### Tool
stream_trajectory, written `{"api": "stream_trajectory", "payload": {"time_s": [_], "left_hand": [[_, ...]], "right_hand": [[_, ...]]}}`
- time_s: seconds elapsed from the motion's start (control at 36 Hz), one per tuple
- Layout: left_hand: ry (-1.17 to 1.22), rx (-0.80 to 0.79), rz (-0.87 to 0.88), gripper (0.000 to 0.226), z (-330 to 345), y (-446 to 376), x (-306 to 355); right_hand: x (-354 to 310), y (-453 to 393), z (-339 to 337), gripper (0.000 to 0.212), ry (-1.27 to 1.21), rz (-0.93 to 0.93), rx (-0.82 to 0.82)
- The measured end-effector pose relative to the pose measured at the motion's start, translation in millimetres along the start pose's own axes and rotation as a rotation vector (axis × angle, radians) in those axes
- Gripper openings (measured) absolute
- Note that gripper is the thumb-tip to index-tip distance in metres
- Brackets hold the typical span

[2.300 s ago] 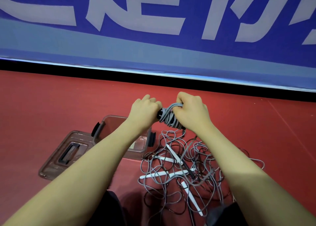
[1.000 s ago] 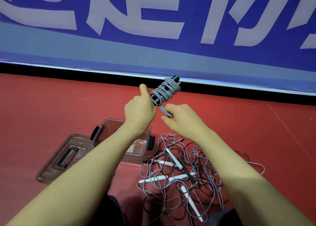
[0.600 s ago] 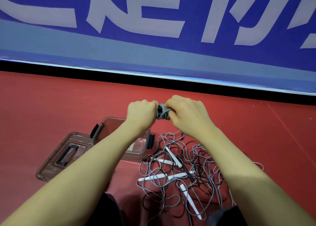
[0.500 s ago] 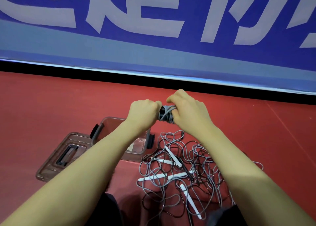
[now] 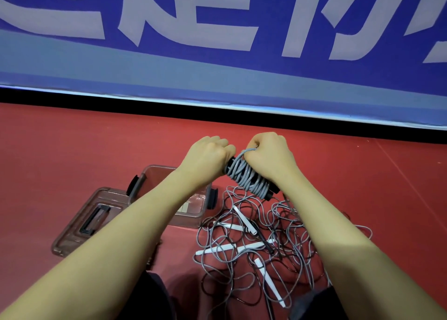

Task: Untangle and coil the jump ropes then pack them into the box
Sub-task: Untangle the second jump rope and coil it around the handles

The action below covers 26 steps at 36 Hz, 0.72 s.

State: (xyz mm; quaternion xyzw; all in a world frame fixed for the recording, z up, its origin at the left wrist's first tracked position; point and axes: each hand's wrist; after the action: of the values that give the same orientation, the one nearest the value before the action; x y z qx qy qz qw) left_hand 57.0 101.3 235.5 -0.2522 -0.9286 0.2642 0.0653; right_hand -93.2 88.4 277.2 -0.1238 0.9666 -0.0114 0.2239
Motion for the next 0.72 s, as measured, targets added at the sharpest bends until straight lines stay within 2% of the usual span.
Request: {"api": "stream_trajectory", "payload": {"time_s": [0.08,0.28,0.39,0.47,0.53,0.58,0.61,0.67,0.72], "left_hand": [[0.06,0.091,0.087,0.014,2,0,-4],[0.134,0.101,0.124,0.018,-4,3,-5],[0.23,0.137,0.159,0.015,-10,2,-3],[0.333,0.15,0.155,0.017,-12,1,1],[0.473,0.185,0.061,0.016,-14,2,5],[0.623,0.206,-0.118,0.009,-17,3,11],[0.671,0.215,-0.228,0.015,-19,3,14],[0.705,0.238,-0.415,0.031,-22,-1,19],[0.742,0.29,-0.569,0.032,-24,-8,21]], "right_hand": [[2,-1,-3,0.004,0.046,0.012,0.054],[14,-8,-1,0.041,0.085,-0.081,0.021],[14,-7,-3,0.036,0.066,-0.263,0.101],[15,-5,-6,0.033,0.108,-0.317,0.171],[14,1,-7,0.029,0.095,-0.338,0.147],[9,4,-6,0.031,-0.06,-0.311,0.067],[7,5,-5,0.034,-0.053,-0.298,0.04],[6,2,0,0.032,0.145,-0.283,0.094],[6,-2,4,0.027,0.204,-0.331,0.15]]}}
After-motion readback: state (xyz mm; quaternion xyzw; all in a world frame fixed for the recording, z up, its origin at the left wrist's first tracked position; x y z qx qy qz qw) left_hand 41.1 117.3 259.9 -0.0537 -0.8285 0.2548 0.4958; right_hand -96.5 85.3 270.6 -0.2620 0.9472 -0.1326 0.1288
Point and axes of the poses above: each hand's wrist, its own y-axis away from the middle knuckle, its own z-axis out of the palm, x = y × z, and after that the axes turned 7 degrees about y, right-handed
